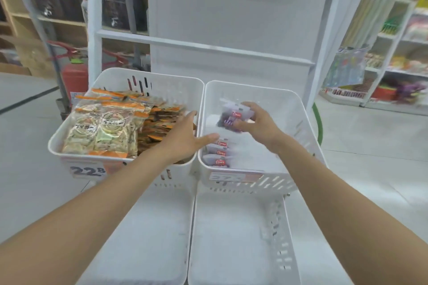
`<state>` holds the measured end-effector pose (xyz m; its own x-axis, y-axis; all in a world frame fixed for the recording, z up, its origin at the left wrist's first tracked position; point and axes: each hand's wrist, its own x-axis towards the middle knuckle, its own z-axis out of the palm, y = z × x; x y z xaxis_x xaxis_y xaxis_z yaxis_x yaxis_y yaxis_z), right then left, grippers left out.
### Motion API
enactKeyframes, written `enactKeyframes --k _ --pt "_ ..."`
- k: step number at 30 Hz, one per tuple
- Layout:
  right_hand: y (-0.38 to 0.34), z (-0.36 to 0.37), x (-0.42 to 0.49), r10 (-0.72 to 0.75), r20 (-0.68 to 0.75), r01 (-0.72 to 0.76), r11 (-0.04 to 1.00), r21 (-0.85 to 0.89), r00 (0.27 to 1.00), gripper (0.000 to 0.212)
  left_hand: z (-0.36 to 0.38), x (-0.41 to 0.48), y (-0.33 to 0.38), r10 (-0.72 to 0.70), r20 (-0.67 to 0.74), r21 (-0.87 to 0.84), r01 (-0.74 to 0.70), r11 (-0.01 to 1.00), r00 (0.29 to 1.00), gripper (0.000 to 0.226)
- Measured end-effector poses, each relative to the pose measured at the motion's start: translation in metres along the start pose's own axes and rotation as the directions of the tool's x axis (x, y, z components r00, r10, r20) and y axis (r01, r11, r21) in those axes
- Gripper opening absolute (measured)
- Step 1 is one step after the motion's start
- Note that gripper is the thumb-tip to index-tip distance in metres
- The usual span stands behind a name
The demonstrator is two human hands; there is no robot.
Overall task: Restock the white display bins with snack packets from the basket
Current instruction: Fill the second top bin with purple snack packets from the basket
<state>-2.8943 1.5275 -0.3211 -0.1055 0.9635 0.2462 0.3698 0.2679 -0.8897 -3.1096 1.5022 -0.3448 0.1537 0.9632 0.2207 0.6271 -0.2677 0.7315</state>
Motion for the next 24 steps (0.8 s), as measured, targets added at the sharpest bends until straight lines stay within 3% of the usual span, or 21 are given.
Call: enactKeyframes --k 2,5,7,10,12,15,19,21,24 --pt "0.012 0.01 0.009 0.138 0.224 -0.123 0.989 -0.081 0.965 0.042 0.002 0.006 -0.008 0.026 -0.021 -0.04 -0.027 0.999 0.999 0.101" --pt "0.014 0.002 0.015 0.347 0.451 -0.373 0.927 -0.034 0.822 0.049 0.003 0.007 -0.011 0.047 -0.008 -0.015 -0.047 0.999 0.999 0.083" --pt "0.011 -0.004 0.01 0.372 0.522 -0.401 0.914 -0.063 0.768 0.066 0.002 0.006 -0.01 0.071 -0.016 -0.021 -0.071 0.997 0.997 0.083" --pt "0.012 0.004 -0.002 0.336 0.579 -0.35 0.932 -0.091 0.743 0.067 0.001 0.0 -0.004 0.066 -0.021 -0.01 -0.066 0.998 0.998 0.072" --pt "0.013 0.011 -0.007 0.324 0.56 -0.34 0.937 -0.08 0.763 0.068 0.001 -0.003 0.0 0.046 -0.033 0.007 -0.046 0.999 0.998 0.07" --pt "0.007 0.012 -0.014 0.324 0.504 -0.343 0.937 -0.057 0.8 0.087 -0.002 -0.008 0.006 0.047 -0.026 -0.001 -0.047 0.999 0.999 0.068" --pt "-0.018 0.01 -0.039 0.225 0.251 -0.16 0.954 -0.253 0.941 0.093 -0.009 -0.025 0.018 0.008 -0.1 0.006 -0.007 1.0 0.995 0.065" --pt "-0.032 0.009 -0.061 0.076 0.078 -0.05 0.955 -0.294 0.994 0.088 -0.011 -0.042 0.027 0.011 -0.203 0.048 -0.002 0.999 0.979 0.052" --pt "-0.055 0.021 -0.116 -0.054 -0.103 0.035 0.984 -0.177 0.993 0.065 -0.009 -0.084 0.042 0.051 -0.232 0.002 -0.051 0.999 0.971 0.028"
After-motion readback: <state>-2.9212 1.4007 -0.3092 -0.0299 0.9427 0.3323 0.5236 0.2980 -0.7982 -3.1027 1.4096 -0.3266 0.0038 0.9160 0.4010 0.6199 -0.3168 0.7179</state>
